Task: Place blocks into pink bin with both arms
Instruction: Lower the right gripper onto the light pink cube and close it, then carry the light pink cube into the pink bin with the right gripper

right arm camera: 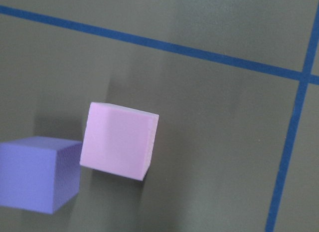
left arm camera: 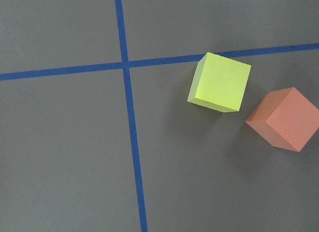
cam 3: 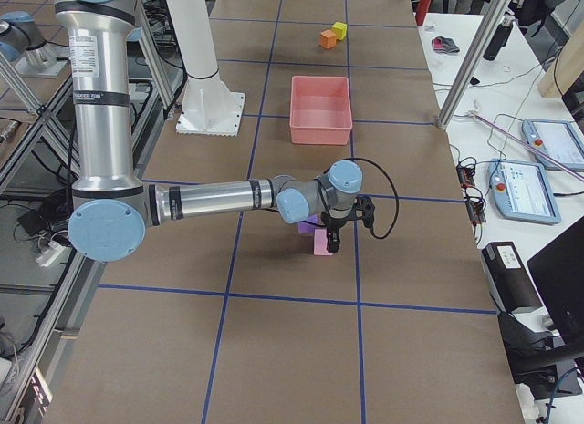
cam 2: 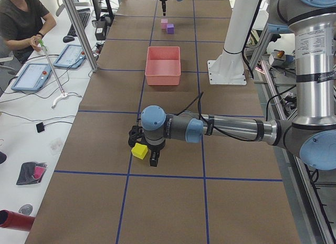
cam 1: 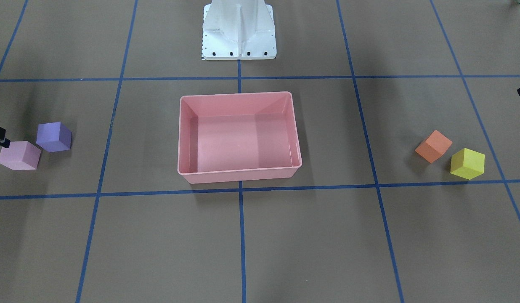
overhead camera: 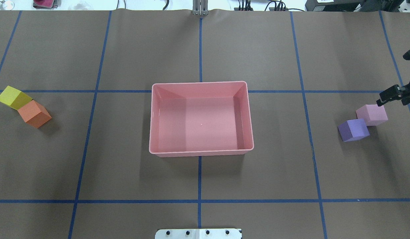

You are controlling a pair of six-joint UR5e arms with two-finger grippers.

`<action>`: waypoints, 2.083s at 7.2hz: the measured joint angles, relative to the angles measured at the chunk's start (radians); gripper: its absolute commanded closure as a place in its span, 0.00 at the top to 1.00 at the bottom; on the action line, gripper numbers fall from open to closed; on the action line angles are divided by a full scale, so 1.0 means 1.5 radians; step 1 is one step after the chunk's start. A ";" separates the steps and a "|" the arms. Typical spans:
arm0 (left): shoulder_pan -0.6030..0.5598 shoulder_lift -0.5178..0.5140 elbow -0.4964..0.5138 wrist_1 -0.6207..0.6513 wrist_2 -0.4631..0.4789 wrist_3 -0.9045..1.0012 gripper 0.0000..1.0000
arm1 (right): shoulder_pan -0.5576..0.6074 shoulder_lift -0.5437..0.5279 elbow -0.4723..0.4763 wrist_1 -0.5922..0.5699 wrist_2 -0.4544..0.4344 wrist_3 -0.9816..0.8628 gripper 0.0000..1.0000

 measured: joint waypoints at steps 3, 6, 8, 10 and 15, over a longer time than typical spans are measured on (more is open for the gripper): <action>0.000 -0.005 0.002 0.000 0.001 -0.001 1.00 | -0.052 0.037 -0.025 0.000 -0.049 0.052 0.99; 0.000 -0.007 0.002 0.000 0.001 -0.001 1.00 | -0.063 0.032 -0.031 0.000 -0.075 0.063 0.99; 0.000 -0.007 0.001 0.000 0.001 -0.001 1.00 | -0.065 0.027 -0.036 0.000 -0.080 0.063 0.99; 0.000 -0.007 0.000 0.000 0.001 -0.001 1.00 | -0.072 0.022 -0.040 0.000 -0.081 0.064 0.97; 0.012 -0.023 0.000 0.001 0.000 -0.004 0.99 | -0.089 0.021 -0.020 -0.006 -0.075 0.074 0.00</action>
